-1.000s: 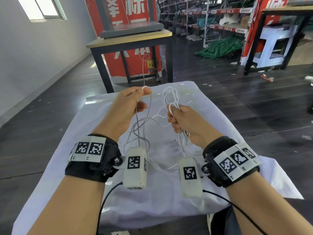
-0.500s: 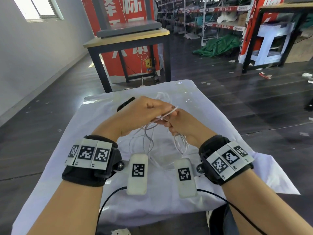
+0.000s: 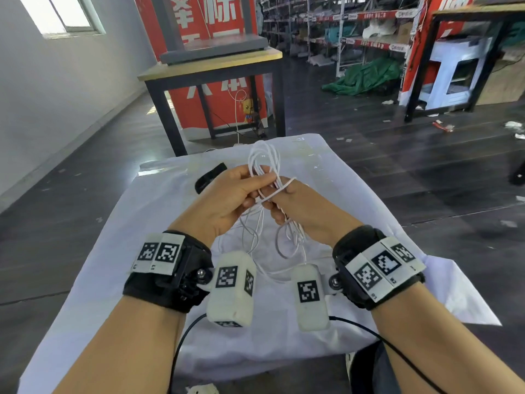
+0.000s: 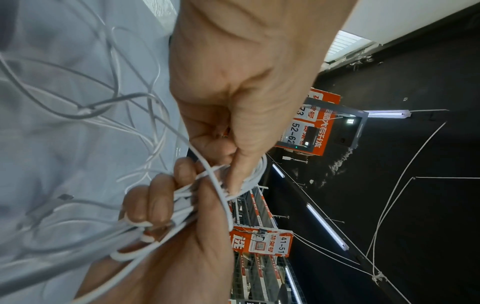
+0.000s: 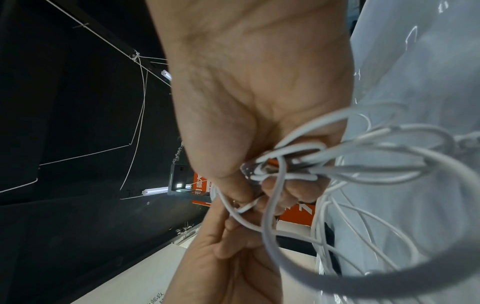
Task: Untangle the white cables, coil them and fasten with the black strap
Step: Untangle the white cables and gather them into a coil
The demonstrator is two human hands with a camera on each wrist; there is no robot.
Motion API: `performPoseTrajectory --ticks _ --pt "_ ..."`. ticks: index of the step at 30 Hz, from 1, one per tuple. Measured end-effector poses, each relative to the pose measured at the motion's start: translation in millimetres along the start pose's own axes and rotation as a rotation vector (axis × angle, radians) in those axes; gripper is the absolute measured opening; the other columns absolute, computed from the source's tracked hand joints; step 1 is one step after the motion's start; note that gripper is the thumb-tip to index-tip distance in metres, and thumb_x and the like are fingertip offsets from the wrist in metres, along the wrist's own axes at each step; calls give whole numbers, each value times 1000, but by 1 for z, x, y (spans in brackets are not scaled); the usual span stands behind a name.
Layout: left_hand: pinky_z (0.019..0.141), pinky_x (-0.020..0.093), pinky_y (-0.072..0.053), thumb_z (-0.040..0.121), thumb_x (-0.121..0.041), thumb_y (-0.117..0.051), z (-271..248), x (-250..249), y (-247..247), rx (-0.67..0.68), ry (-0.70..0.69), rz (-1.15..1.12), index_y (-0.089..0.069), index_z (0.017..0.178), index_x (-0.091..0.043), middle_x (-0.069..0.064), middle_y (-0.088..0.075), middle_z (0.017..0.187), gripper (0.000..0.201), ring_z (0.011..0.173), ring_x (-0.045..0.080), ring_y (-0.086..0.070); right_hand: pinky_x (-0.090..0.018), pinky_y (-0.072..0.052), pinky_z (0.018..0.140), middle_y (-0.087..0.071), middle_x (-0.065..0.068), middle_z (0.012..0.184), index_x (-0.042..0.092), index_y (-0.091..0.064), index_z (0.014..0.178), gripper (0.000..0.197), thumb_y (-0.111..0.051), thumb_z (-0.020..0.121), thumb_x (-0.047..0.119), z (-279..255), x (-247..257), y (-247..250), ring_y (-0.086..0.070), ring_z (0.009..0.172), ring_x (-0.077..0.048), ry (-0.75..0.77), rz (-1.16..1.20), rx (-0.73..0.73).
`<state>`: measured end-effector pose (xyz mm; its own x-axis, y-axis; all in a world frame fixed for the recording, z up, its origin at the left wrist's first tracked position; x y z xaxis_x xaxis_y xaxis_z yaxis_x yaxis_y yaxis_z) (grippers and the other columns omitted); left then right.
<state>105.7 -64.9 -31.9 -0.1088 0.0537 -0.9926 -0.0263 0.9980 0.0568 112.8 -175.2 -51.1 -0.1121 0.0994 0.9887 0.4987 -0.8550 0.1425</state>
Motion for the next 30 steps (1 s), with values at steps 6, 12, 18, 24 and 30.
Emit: performPoseTrajectory --ticks 6,12,18,24,30 --pt "41 10 -36 91 -12 -61 1 1 5 12 -22 -139 -69 85 -7 9 -58 80 12 45 3 -44 -24 -33 55 -45 -13 78 5 -55 79 12 -50 69 10 1 4 0 -39 60 -12 3 103 32" --pt "34 10 -26 96 -11 -52 -2 0 4 105 10 -276 -63 96 4 8 -48 68 18 41 4 -35 -22 -38 58 -50 -2 76 11 -59 101 36 -45 97 44 1 4 5 -43 58 -10 -26 227 39" --pt "33 10 -23 97 1 -42 0 3 8 -32 45 -327 -59 85 0 4 -58 65 21 38 2 -35 -24 -49 72 -65 -1 80 5 -69 104 33 -45 99 27 7 -2 0 -59 67 -9 -51 223 63" --pt "35 12 -28 98 1 -40 8 1 42 -289 -34 -659 -56 92 -5 7 -64 69 18 41 3 -38 -23 -38 66 -59 -3 86 15 -62 79 26 -44 93 4 7 -16 26 -52 79 -15 -147 47 -273" --pt "37 13 -28 100 -3 -39 5 -9 90 -408 -237 -920 -50 83 -11 -2 -55 67 22 41 2 -40 -22 -33 56 -51 -7 107 5 -56 115 28 -37 94 2 5 -34 64 -47 75 -17 -223 91 -622"
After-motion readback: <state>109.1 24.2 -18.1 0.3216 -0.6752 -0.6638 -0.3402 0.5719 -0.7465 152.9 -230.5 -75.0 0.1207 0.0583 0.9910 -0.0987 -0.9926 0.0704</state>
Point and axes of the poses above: each hand's wrist, its own z-axis towards the middle knuckle, its own y-axis out of the back of the hand, x = y × z, the point moved 5 cm from there along z, towards the middle knuckle
